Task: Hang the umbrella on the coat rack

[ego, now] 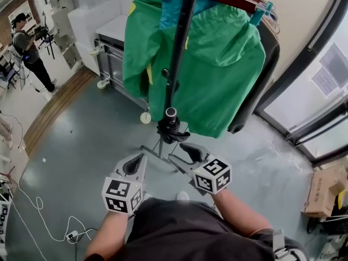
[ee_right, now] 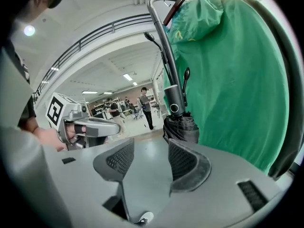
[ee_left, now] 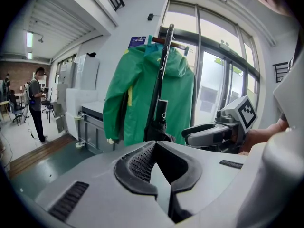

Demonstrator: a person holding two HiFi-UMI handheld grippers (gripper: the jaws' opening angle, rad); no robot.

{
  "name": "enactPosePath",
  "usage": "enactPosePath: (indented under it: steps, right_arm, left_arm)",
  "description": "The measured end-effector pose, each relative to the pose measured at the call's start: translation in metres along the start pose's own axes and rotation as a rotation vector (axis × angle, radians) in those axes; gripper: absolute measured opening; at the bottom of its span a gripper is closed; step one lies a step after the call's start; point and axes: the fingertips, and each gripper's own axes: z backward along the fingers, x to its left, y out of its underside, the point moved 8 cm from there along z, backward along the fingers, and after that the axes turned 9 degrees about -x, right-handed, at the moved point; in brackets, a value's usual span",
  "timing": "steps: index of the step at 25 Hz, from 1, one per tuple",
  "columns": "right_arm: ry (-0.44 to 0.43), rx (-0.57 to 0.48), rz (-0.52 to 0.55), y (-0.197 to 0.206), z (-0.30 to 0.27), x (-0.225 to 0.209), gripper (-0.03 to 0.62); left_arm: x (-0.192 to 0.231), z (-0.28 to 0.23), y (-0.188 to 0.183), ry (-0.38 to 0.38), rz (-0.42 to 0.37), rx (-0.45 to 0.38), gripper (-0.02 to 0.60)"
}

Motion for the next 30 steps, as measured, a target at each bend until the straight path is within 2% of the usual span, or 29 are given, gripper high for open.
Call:
enactPosePath:
  steps: [4, 6, 7, 12, 20, 30]
  right_arm:
    - [-0.008, -0.051, -0.01, -0.009, 0.014, 0.006, 0.131]
    - [0.006, -0.083, 0.001, -0.012, 0.022, 0.008, 0.033]
    - [0.014, -0.096, 0.008, -0.013, 0.026, 0.008, 0.023]
    - [0.044, -0.127, 0.002, -0.01, 0.047, 0.007, 0.011]
    - [0.083, -0.111, -0.028, 0.004, 0.062, 0.003, 0.011]
    - [0.076, -0.106, -0.002, 0.004, 0.06, 0.007, 0.011]
  left_arm:
    - [-0.004, -0.002, -0.001, 0.009, -0.003, -0.006, 0.015]
    - [-0.006, -0.002, -0.001, 0.016, -0.005, -0.008, 0.015]
    - [-0.007, -0.002, -0.001, 0.02, -0.006, -0.009, 0.015]
    - [-0.012, -0.002, -0.002, 0.033, -0.013, -0.014, 0.015]
    - [-0.021, -0.005, -0.002, 0.053, -0.042, -0.01, 0.015]
    - [-0.026, -0.006, -0.006, 0.066, -0.06, -0.013, 0.014]
